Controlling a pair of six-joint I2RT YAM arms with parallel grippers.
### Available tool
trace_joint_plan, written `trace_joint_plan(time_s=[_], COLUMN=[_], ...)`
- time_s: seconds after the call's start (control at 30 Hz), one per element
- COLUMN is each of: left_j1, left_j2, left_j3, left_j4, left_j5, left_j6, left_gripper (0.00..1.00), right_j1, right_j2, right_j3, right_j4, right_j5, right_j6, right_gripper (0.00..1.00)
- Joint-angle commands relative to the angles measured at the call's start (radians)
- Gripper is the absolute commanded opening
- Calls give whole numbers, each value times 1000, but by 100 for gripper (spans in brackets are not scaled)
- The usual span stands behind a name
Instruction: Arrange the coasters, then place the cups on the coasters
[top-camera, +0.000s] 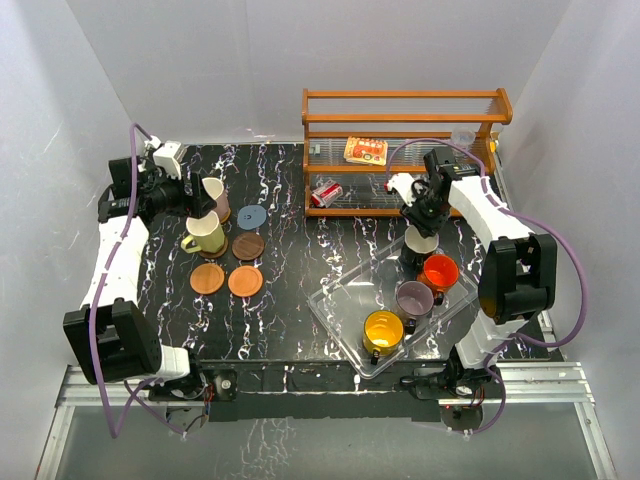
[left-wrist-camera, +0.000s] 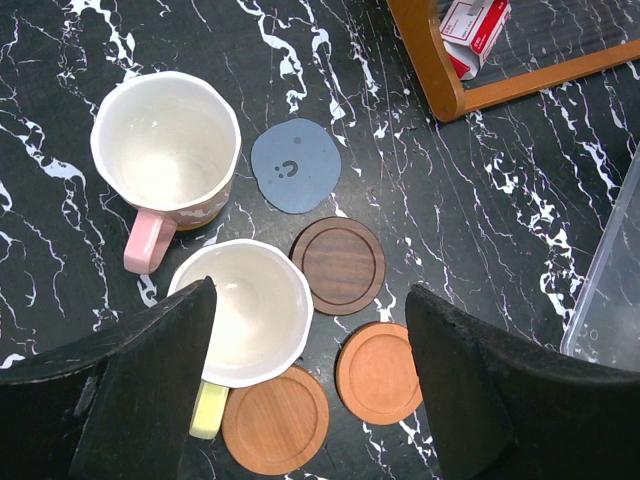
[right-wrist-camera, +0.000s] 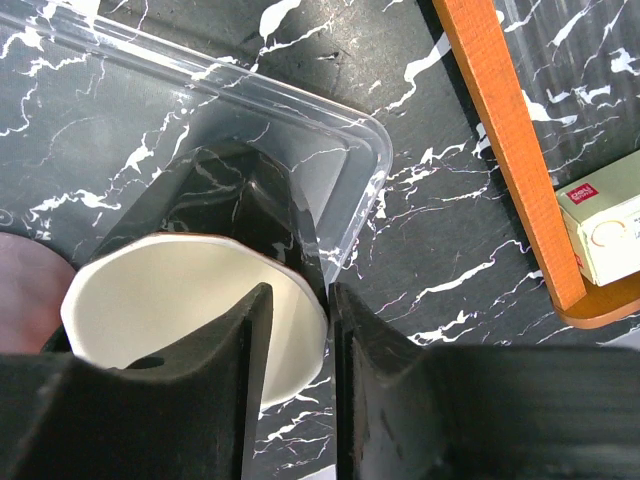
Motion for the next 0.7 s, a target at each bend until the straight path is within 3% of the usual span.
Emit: trace_joint_plan(time_s=[0.0,0.33,0.67], left_j1=[-4,-54,-291], left_j2=[-40,-49,-41], left_j3=[-15,11,87], left_j4=[10,-27,-80], left_j5=[42,6,-152], left_j6=[-5,41,46], left_gripper=[76,79,82], right_j1=[-2,-2,58], right_j2=[-2,-38,-113], right_j3=[39,91,168], right_j4=[-6,-14,89], right_j5=[-17,-133,-257], right_j6=[1,100,344], right_gripper=[17,0,0])
